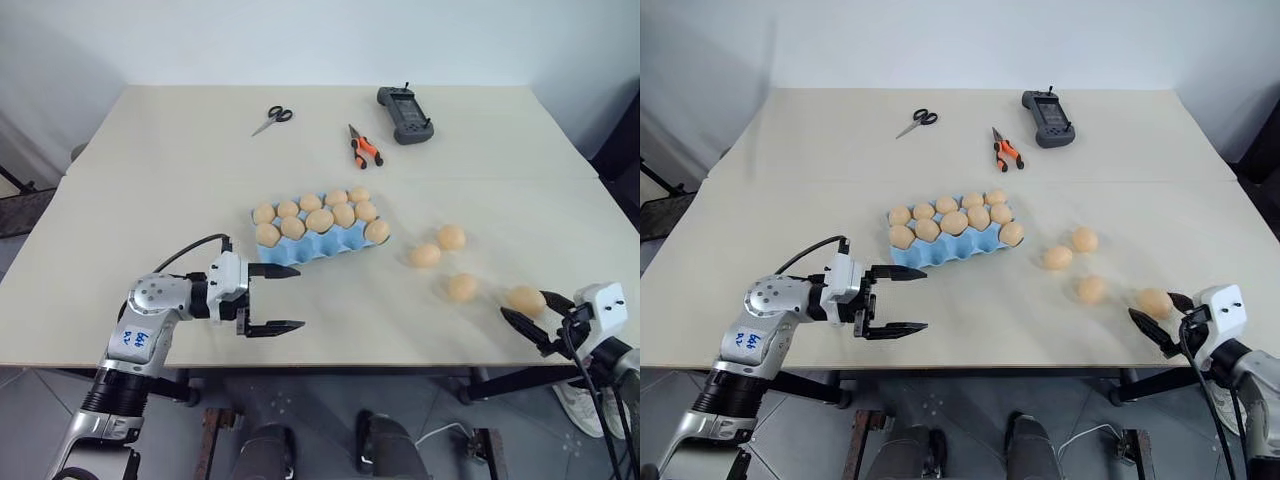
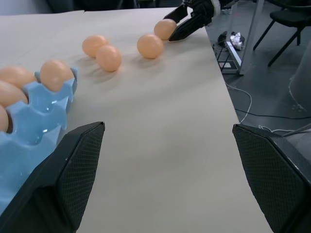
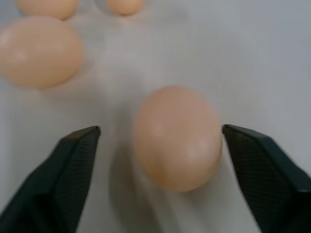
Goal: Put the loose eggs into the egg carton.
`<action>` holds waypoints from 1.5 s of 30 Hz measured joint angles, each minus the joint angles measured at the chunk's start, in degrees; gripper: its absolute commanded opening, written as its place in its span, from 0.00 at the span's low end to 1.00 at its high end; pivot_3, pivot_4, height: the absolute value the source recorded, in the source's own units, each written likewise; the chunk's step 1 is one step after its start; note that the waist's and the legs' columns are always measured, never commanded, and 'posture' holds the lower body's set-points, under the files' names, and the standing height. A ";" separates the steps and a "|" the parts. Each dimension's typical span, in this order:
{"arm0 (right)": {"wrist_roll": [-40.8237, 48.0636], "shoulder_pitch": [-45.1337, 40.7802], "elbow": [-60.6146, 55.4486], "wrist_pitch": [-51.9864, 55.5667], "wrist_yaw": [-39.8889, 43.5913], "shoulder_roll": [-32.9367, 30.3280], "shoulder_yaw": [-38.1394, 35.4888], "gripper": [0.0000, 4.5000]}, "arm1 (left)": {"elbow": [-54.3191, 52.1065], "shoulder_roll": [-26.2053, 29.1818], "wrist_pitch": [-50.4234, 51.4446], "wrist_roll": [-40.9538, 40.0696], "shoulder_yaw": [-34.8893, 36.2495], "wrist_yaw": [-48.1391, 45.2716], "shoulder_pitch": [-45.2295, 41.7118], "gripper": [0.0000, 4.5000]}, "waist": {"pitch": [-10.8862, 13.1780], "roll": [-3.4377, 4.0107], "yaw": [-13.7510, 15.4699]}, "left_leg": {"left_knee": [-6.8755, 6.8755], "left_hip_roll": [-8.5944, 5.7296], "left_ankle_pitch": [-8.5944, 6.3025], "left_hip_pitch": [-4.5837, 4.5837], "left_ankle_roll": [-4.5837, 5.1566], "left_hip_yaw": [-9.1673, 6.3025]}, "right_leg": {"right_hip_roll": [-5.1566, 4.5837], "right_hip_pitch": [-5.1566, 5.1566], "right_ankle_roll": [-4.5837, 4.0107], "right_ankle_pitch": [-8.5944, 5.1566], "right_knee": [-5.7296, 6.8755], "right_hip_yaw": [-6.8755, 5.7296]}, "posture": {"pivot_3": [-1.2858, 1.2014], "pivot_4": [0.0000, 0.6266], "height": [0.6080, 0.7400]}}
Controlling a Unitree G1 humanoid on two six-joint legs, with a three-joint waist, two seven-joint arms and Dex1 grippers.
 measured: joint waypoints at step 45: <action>-7.40 -35.32 -20.18 24.98 -13.85 15.16 30.93 0.99 | -4.28 4.00 4.59 -0.46 13.23 15.67 9.39 1.00 | 0.03 0.08 -1.15 | -0.01 0.15 -0.15 -1.00 -0.21 0.59 | -0.20 -1.13 0.20 0.31 0.05 -0.88 | 0.52 0.24 1.00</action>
